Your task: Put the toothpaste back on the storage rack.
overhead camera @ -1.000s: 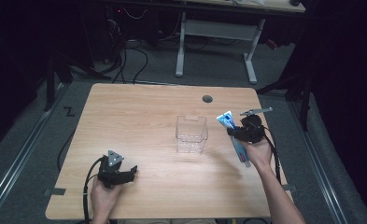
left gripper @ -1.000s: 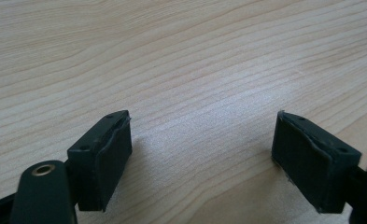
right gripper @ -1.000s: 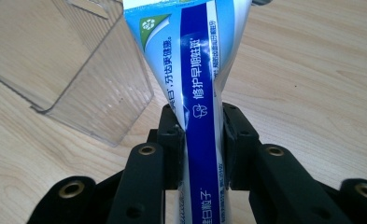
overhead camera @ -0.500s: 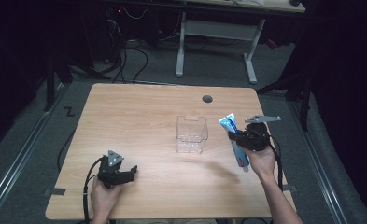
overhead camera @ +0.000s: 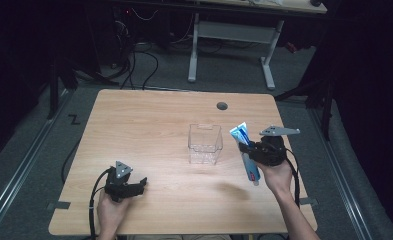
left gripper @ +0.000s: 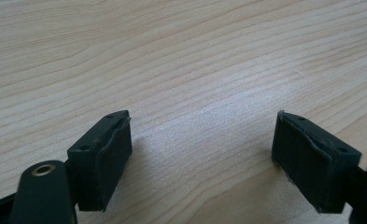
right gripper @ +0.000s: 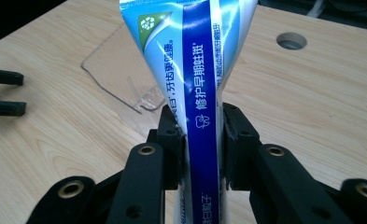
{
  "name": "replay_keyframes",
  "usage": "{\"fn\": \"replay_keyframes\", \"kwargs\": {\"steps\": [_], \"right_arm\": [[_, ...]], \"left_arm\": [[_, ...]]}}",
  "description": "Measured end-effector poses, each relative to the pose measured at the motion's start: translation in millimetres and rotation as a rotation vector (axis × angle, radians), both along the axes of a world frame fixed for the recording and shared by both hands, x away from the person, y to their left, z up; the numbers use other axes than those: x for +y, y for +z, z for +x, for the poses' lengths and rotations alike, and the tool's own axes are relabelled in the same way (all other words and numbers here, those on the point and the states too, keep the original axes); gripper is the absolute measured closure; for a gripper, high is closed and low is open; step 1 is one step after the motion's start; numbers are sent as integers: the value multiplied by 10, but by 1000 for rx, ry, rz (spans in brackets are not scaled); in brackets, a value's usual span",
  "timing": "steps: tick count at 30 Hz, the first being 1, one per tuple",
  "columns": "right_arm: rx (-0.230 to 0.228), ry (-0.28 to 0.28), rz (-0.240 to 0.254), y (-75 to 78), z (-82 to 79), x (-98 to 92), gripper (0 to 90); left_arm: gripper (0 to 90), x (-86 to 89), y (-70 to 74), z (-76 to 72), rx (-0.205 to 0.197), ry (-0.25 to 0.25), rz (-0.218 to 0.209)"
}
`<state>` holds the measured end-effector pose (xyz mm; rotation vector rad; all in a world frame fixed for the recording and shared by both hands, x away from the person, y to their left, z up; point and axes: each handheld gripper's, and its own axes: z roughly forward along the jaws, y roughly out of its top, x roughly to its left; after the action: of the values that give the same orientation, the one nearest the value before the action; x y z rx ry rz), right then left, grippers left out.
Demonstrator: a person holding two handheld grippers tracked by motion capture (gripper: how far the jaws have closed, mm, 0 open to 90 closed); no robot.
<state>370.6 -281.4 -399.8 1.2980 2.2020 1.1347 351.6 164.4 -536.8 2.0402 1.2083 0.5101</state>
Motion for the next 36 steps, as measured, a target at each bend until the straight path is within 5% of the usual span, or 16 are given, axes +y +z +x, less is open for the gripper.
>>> {"fn": "replay_keyframes", "kwargs": {"steps": [15, 36], "right_arm": [[-51, 92, 42, 112, 16, 360, 721], [-113, 184, 73, 417, 308, 812, 722]], "left_arm": [[202, 0, 0, -1, 0, 0, -1], [202, 1, 0, -1, 1, -1, 1]]}}
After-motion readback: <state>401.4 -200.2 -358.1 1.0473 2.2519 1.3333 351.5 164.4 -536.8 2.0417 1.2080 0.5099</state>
